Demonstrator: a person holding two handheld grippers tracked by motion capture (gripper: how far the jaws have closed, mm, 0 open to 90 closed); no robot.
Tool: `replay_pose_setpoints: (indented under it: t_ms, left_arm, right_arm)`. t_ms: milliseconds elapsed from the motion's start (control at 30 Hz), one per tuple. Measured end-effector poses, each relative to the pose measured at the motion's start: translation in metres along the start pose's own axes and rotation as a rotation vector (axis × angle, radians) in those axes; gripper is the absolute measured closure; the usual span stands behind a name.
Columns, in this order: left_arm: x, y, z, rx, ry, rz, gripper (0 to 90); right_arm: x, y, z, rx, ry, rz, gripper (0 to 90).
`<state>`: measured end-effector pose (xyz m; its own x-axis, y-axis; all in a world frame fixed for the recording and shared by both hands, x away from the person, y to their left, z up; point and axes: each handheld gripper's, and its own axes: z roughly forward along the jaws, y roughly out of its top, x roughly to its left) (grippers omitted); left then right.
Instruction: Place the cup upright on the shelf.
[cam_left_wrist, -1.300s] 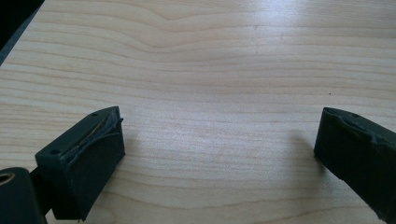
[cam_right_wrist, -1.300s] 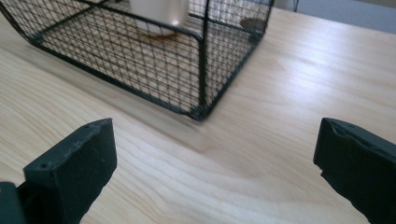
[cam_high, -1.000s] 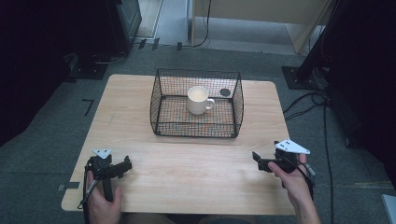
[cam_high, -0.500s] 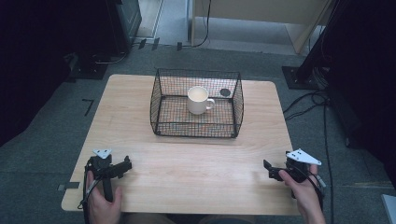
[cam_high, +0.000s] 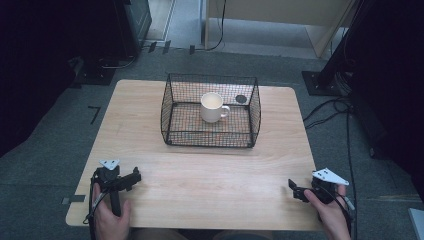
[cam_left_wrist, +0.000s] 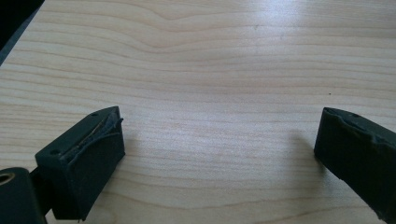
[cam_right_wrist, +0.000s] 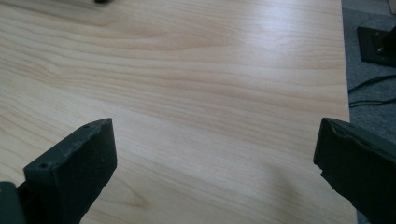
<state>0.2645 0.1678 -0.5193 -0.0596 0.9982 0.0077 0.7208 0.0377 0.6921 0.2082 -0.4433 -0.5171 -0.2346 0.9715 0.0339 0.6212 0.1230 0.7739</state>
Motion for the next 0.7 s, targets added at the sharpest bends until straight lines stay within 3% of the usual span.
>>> replay_pose_setpoints:
  t_ms: [500,600,700]
  left_arm:
    - [0.0001,0.0000,-0.0001,0.001,-0.001,0.001,1.8]
    - [0.0000,-0.0001,0.0000,0.000,0.000,0.000,1.8]
    - [0.0000,-0.0001,0.0000,0.000,0.000,0.001,1.8]
  right_arm:
    - [-0.0025,-0.0078,0.0046,0.078,-0.047,-0.033,0.0]
    - [-0.0035,-0.0078,0.0049,0.083,-0.040,-0.022,0.0]
    - [-0.0042,-0.0079,0.0054,0.099,-0.001,-0.010,0.0]
